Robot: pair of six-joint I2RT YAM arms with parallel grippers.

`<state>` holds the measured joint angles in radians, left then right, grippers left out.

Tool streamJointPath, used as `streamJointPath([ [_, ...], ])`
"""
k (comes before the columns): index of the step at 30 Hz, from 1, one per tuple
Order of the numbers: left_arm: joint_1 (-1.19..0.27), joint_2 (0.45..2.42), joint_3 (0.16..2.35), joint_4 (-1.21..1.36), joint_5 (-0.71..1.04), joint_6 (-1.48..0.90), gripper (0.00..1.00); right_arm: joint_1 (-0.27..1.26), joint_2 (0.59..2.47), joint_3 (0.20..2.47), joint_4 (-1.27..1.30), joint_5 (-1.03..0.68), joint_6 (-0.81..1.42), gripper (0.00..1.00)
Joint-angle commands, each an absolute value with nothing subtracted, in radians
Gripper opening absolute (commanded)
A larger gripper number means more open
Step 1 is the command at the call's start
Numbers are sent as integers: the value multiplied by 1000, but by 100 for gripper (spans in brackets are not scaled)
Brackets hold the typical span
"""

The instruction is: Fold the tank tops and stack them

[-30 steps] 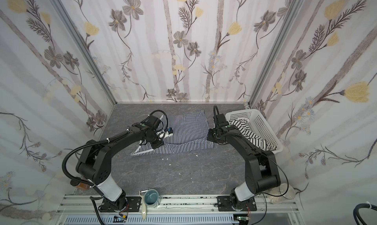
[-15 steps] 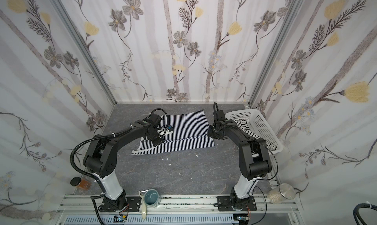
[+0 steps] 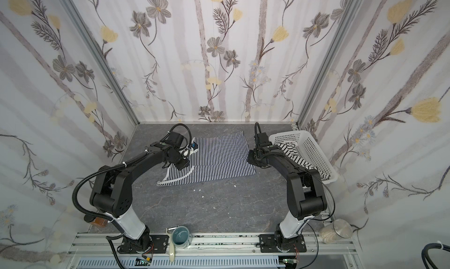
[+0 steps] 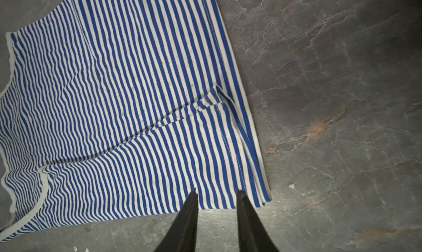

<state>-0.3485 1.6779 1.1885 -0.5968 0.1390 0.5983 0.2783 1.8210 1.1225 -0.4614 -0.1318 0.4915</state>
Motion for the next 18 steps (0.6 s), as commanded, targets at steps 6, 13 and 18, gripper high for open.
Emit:
streamJointPath([
  [6,-271,1473,907,-612,149,615,30,343,1898,1101,-308,-193,544,28],
  [13,-138,1465,842,-574,160,666,30,358,1958,1112,-285,-194,547,28],
  [18,-41,1530,858,-558,175,711,29,359,1968,1098,-281,-181,548,28],
])
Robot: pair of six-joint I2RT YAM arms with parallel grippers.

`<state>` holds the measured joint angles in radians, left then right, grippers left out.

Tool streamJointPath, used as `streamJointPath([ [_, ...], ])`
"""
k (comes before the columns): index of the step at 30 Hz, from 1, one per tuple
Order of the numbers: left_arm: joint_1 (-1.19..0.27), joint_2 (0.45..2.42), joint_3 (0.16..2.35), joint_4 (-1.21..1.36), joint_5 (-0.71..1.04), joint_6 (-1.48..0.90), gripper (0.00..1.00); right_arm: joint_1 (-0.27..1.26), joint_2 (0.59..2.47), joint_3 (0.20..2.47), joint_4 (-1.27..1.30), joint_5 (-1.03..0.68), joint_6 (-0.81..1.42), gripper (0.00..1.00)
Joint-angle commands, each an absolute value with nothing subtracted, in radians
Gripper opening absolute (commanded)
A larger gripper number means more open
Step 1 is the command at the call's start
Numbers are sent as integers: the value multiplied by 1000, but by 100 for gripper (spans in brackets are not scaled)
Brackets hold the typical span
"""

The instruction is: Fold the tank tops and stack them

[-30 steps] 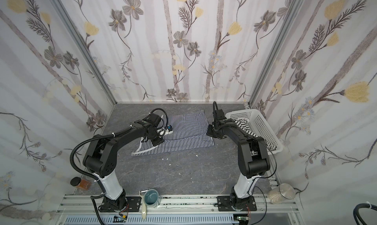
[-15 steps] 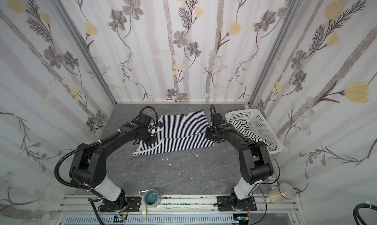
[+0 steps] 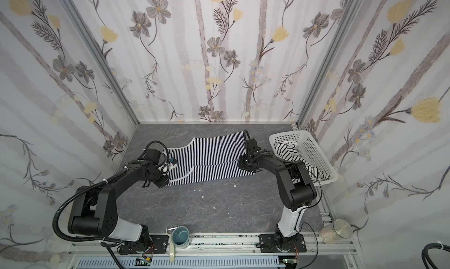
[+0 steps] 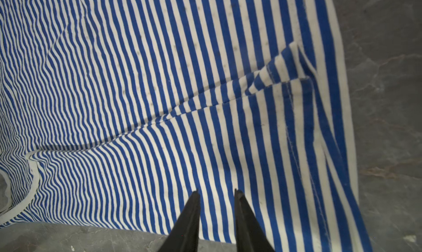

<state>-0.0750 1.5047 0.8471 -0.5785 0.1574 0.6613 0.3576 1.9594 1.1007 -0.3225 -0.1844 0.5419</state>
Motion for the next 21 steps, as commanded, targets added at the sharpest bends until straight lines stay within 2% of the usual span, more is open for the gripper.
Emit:
streamJointPath([
  [1,-24,1545,864,-552,174,718,29,358,1969,1096,-279,-181,548,28],
  [12,58,1619,879,-474,173,736,31,358,1993,1088,-272,-155,554,28],
  [21,64,1592,774,-411,146,738,31,374,1988,1040,-291,-100,544,29],
])
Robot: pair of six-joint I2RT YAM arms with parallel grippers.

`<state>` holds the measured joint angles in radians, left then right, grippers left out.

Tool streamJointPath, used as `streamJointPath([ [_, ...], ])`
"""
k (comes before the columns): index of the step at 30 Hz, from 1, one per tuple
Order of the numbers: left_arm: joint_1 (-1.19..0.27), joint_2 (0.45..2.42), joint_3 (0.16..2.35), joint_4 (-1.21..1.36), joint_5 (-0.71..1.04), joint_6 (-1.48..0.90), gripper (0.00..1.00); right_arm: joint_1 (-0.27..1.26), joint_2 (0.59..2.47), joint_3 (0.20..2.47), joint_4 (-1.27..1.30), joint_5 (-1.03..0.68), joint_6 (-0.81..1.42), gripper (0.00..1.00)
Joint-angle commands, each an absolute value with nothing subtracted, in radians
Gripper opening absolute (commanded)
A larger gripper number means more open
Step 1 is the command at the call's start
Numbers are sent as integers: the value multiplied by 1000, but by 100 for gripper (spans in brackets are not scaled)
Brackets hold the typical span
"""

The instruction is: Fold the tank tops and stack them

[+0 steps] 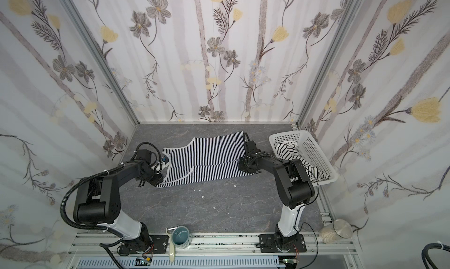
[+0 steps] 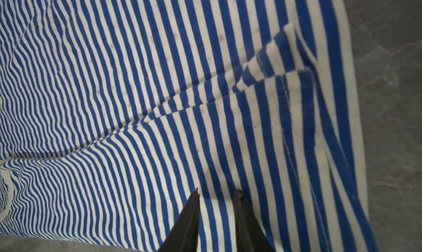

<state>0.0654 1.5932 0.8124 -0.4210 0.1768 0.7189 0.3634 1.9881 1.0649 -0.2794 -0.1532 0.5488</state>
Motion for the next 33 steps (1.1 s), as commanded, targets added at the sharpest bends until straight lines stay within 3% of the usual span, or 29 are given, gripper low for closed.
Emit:
streamJointPath([
  [1,64,1591,765,-403,134,738,31,380,1984,1028,-291,-97,544,29],
  [4,75,1591,735,-391,91,754,30,409,1957,973,-291,-85,548,29],
  [10,174,1555,684,-400,57,862,15,464,1845,814,-286,-53,591,29],
  [16,272,1543,670,-428,40,960,13,542,1697,656,-300,-73,662,29],
  [24,357,1503,684,-472,52,1011,12,649,1573,618,-374,-79,715,30],
  [27,352,1464,736,-486,101,958,20,641,1541,656,-404,-53,700,33],
  [30,318,1442,817,-501,157,886,32,617,1539,739,-421,-49,671,48],
  [33,242,1447,894,-502,183,824,40,571,1564,847,-429,-55,639,50],
])
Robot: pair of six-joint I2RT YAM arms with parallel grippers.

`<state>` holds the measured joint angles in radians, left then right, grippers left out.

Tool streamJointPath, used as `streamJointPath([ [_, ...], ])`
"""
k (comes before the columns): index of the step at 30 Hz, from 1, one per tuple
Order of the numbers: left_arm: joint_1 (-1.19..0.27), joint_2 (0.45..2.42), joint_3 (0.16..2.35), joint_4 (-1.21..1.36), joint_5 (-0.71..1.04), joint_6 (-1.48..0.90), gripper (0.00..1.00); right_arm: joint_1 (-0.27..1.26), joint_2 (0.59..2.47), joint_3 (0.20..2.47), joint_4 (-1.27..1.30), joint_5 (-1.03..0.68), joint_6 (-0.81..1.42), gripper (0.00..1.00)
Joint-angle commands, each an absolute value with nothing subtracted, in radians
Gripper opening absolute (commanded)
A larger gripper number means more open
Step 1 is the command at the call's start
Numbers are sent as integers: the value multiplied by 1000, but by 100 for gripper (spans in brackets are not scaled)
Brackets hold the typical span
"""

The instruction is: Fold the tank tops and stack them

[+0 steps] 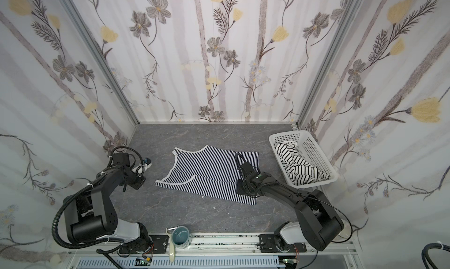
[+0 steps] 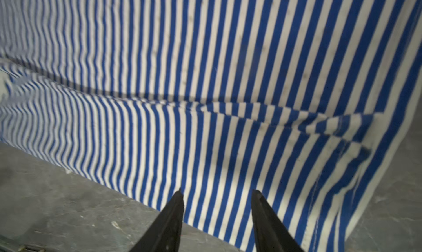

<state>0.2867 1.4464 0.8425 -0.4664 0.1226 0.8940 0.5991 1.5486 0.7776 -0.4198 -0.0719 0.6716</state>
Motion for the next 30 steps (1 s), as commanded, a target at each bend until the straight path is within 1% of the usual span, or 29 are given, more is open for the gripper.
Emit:
streamJointPath([
  [1,213,1455,915,-502,191,808,40,555,1578,876,-431,-62,630,50],
  [6,46,1588,1051,-499,246,699,42,451,1700,1015,-424,-52,587,49],
  [10,-48,1734,1158,-498,290,616,42,413,1809,1095,-409,-55,571,49],
  [13,-88,1807,1197,-497,335,576,42,406,1857,1098,-383,-67,572,48],
  [21,-182,1876,1176,-474,319,555,41,407,1898,1034,-326,-86,572,47],
  [26,-184,1892,1138,-459,259,562,41,414,1906,996,-307,-88,575,47],
  [30,-179,1863,1069,-456,239,590,41,432,1916,983,-302,-86,571,47],
])
